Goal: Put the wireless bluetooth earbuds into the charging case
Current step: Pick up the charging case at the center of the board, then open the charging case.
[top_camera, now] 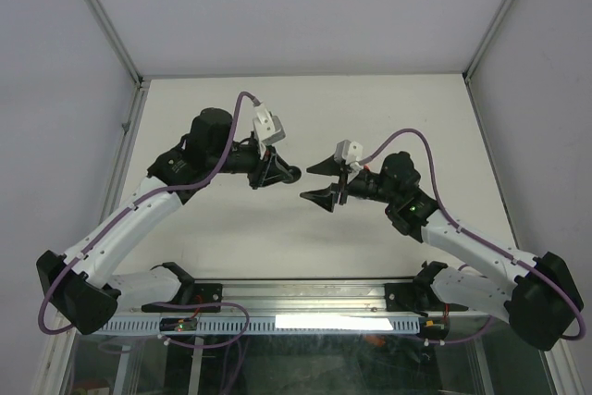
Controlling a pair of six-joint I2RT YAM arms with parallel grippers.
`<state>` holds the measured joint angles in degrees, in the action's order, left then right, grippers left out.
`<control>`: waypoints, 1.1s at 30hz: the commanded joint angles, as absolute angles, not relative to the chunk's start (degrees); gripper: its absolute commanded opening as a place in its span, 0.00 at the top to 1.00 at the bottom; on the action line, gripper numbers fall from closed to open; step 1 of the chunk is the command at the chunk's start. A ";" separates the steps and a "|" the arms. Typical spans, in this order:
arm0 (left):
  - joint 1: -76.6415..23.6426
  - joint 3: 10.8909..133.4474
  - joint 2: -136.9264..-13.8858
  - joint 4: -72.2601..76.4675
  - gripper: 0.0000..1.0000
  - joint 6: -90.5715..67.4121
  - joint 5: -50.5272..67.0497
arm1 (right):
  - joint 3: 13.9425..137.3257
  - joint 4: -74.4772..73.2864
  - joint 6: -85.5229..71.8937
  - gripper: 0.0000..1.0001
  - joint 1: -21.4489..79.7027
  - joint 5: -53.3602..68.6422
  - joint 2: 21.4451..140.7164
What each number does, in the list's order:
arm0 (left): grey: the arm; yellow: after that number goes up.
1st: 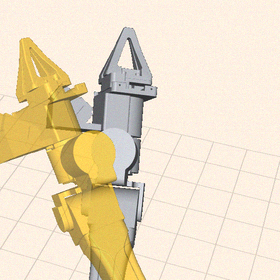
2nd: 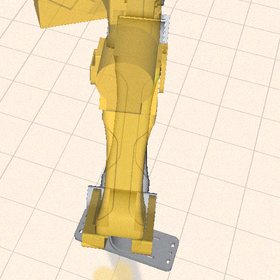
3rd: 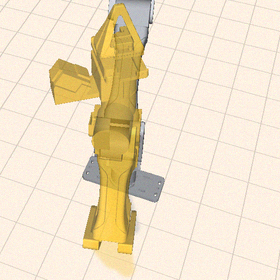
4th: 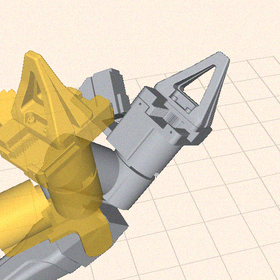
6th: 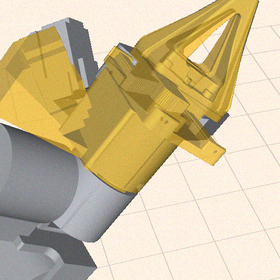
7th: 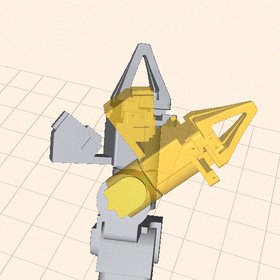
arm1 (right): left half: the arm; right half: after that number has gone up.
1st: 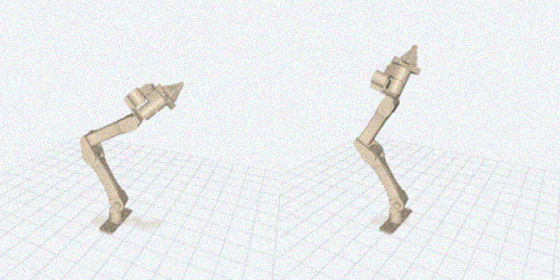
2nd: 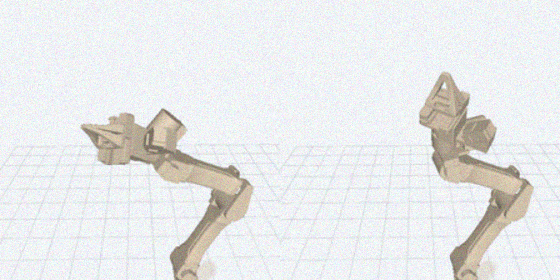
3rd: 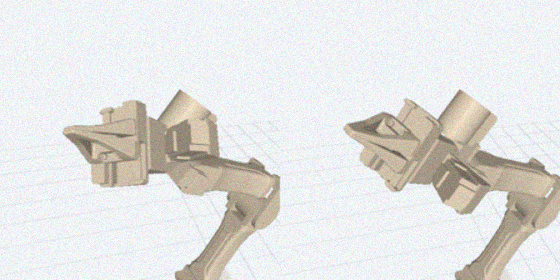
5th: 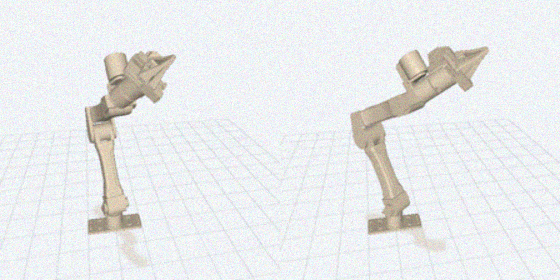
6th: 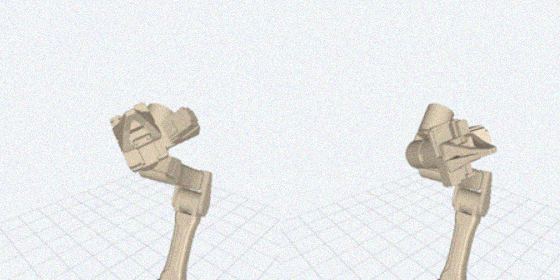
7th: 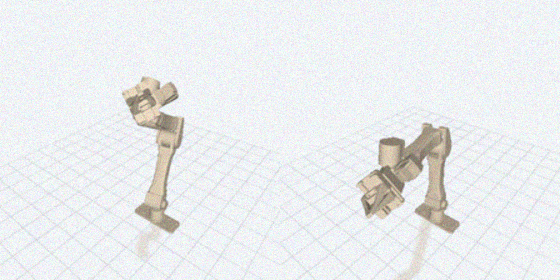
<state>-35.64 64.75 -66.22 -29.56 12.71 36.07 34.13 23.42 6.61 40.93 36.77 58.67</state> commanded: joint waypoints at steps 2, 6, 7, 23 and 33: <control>-35.85 65.02 -64.04 -26.02 1.00 14.63 39.05 | 36.10 28.21 4.62 0.36 40.69 34.74 57.99; -35.80 65.45 -64.41 -26.02 1.00 14.87 41.23 | 37.33 30.53 4.62 0.36 40.72 34.74 59.98; -35.82 65.54 -64.61 -26.02 1.00 15.05 42.23 | 37.45 31.21 4.62 0.36 40.70 34.74 60.35; -35.90 65.73 -65.47 -25.63 1.00 16.44 47.69 | 36.75 38.63 -3.27 0.54 40.87 49.22 63.29; -35.90 65.39 -65.32 -24.85 1.00 16.35 48.75 | 36.40 40.40 -4.75 0.74 40.87 49.71 64.06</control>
<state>-35.66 64.73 -65.78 -29.15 14.24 47.13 34.74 35.64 -3.14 40.47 47.24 63.88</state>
